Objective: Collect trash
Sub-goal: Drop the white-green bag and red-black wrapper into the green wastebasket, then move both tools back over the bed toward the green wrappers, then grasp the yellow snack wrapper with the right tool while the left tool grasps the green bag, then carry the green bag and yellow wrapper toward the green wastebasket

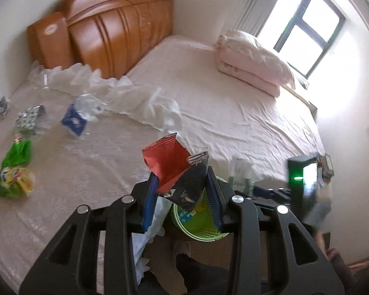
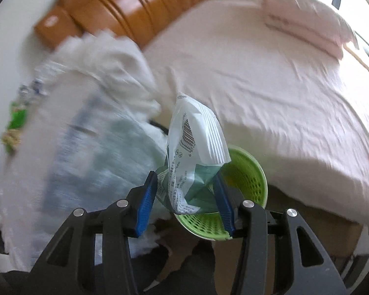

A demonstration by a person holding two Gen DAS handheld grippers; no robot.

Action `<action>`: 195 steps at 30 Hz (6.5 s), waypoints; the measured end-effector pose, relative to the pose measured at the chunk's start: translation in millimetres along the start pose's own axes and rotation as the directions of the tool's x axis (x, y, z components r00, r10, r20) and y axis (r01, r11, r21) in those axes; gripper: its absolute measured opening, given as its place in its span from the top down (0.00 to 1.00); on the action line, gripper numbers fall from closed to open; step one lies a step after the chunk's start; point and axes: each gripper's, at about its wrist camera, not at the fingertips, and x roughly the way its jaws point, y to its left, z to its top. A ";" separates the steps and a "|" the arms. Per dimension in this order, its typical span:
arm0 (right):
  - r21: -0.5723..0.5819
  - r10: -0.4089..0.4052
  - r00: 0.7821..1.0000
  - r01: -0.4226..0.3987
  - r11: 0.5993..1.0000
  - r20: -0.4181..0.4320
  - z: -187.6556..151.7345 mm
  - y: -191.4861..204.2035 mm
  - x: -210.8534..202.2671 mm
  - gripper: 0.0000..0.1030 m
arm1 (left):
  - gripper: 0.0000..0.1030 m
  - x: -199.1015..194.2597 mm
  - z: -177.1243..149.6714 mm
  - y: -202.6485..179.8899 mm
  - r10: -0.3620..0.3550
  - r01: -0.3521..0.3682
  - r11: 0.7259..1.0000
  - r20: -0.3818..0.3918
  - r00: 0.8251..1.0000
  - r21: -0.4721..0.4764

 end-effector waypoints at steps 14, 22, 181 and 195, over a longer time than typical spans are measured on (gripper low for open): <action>0.213 -0.060 0.998 0.063 0.975 -0.020 -9.5 -71.2 14.0 0.05 | 0.65 25.7 1.0 -44.7 -0.001 0.006 0.994 -0.049 0.999 0.112; 0.313 -0.129 0.987 0.092 0.945 0.098 0.5 -128.2 -54.7 0.02 | 0.65 79.9 0.9 -102.8 -0.052 0.078 0.971 -0.120 0.991 0.224; -0.508 0.450 0.873 -0.478 0.716 -0.187 8.2 309.0 -35.0 0.80 | 0.60 -52.6 -155.3 273.6 0.568 -0.600 0.555 -0.264 0.779 -0.576; -0.519 0.448 0.874 -0.477 0.709 -0.191 -4.6 313.7 -35.4 0.80 | 0.66 -100.9 -160.0 260.6 0.550 -0.467 0.643 -0.058 0.833 -0.608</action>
